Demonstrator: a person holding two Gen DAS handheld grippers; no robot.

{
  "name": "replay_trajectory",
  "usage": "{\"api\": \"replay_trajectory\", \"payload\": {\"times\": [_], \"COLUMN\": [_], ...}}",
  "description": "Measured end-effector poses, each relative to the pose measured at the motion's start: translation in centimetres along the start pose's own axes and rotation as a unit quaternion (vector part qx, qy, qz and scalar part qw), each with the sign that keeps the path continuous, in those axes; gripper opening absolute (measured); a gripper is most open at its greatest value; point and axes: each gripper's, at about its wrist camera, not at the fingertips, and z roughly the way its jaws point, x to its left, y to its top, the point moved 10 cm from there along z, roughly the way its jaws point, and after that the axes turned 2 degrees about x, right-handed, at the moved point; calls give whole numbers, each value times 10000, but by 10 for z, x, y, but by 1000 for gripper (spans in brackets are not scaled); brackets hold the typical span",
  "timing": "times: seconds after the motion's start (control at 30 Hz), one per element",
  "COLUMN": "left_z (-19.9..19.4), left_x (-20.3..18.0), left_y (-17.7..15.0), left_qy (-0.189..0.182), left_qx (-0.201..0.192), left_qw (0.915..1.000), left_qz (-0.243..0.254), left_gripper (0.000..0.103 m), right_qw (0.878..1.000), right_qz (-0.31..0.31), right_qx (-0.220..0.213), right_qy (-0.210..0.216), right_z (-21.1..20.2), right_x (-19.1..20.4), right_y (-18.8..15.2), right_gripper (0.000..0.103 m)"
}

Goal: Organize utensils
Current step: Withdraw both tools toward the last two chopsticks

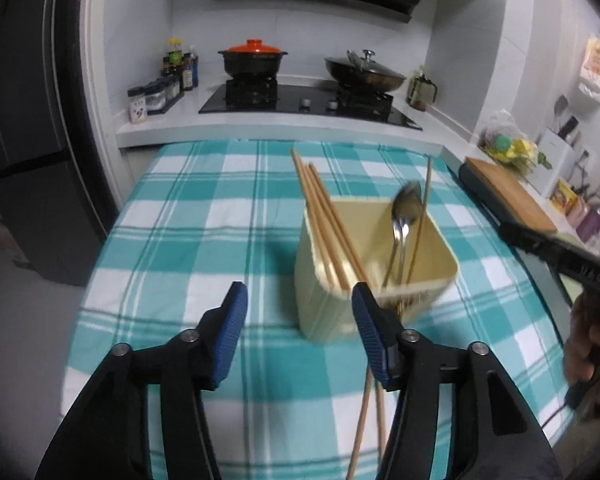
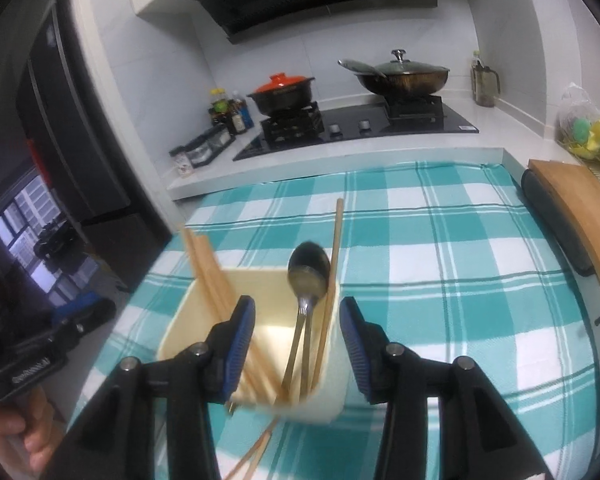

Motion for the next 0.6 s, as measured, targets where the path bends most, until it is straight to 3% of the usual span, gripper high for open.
{"api": "replay_trajectory", "payload": {"times": [0.1,0.17,0.23,0.3,0.43,0.6], "left_z": [-23,-25,-26,-27,-34,-57], "left_x": [14,19,25,24,17,13], "left_y": [-84,-136,-180,-208,-210,-172], "left_qy": [308,452,583,427,214,444], "left_qx": [336,691,1006,1240,1133,503], "left_qw": [9983,9953,9927,9914,9925,9976], "left_qz": [357,497,321,-29,-416,-168], "left_gripper": [71,71,71,71,71,78], "right_qw": [9991,9980,9967,9957,9947,9943], "right_qz": [-379,-608,-649,-476,91,-95], "right_qx": [56,191,378,597,950,1045], "right_qy": [193,-10,-303,-531,-373,-175], "right_z": [-46,-68,-79,-84,-80,-64], "right_x": [-1,-12,-26,-38,-34,1], "right_y": [-47,-98,-149,-200,-269,-275], "right_gripper": [45,45,45,45,45,45]}}
